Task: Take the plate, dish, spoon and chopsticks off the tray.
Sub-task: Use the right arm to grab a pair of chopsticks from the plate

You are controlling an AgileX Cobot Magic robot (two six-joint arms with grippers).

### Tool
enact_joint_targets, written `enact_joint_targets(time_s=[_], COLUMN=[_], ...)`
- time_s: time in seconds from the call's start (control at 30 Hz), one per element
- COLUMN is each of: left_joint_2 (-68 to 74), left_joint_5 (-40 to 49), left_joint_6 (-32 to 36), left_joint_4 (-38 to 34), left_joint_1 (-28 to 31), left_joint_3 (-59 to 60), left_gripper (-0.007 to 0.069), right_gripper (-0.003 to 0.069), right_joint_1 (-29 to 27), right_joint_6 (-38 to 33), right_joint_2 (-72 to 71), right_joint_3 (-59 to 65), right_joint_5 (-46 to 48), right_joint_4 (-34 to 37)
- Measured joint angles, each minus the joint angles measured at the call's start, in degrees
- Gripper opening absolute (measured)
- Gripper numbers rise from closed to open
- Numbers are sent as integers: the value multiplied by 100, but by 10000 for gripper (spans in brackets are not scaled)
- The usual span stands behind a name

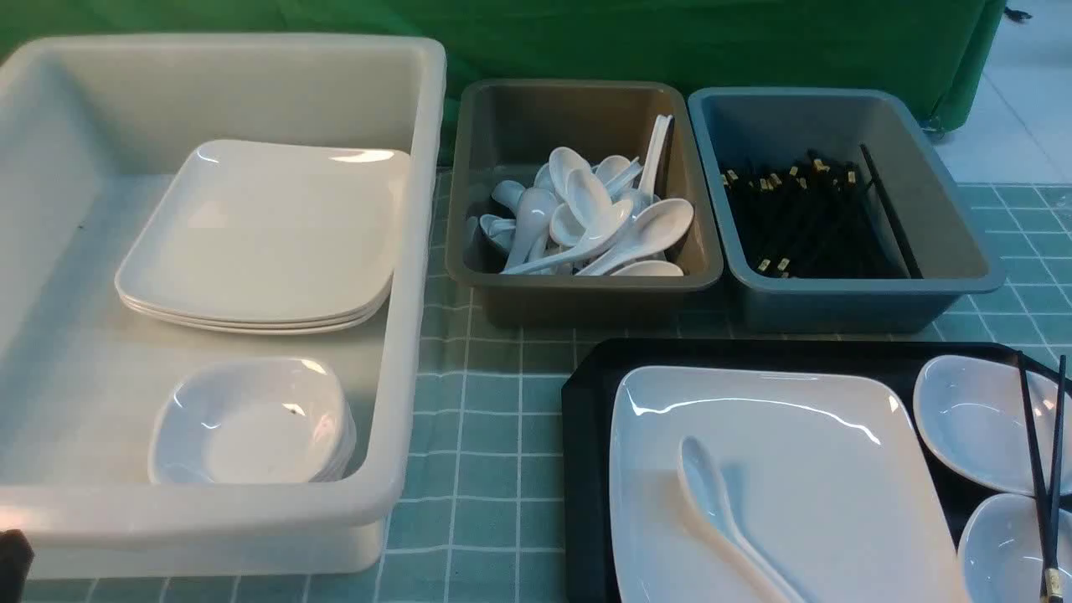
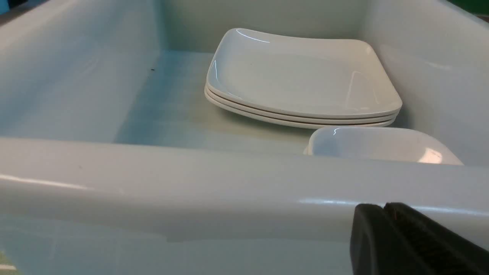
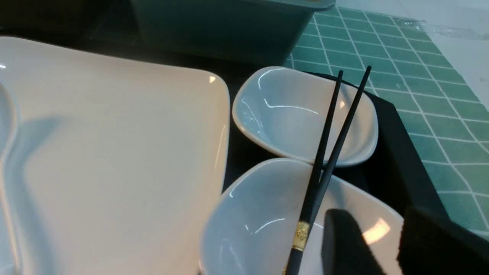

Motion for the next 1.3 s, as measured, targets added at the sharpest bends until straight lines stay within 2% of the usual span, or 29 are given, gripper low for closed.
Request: enact_joint_targets(time_s=[0.53,0.7,0.8,0.83,0.87,0.93,1.1,1.23,1.3], left_joint_2=[0,0,0,0,0,0,0,0,0], left_joint_5=[0,-96,-432,-738,-778,-1214,-1844,-2427,-3478], left_joint_6=[-11,-11,-67,-246,-246,-318,-471,-1286,-2695], left_joint_4=[0,222,-353,-1071,-1071,-1758,-1987,-2018,-1909], left_joint_1=[0,0,0,0,0,0,0,0,0], left_joint_3=[0,0,0,0,0,0,0,0,0], left_gripper=[17,17,17,17,17,17,17,17,17], right_gripper=[260,260,260,260,260,260,260,260,260], right_joint_1=[0,0,0,0,0,0,0,0,0], right_joint_6=[0,0,0,0,0,0,90,1043,2330], right_joint_2=[0,0,0,0,0,0,0,0,0], right_joint_3=[0,0,0,0,0,0,0,0,0], right_joint_5=[0,0,0,0,0,0,-194,-1146,-1915], right_joint_4=[0,0,0,0,0,0,70,821,1298])
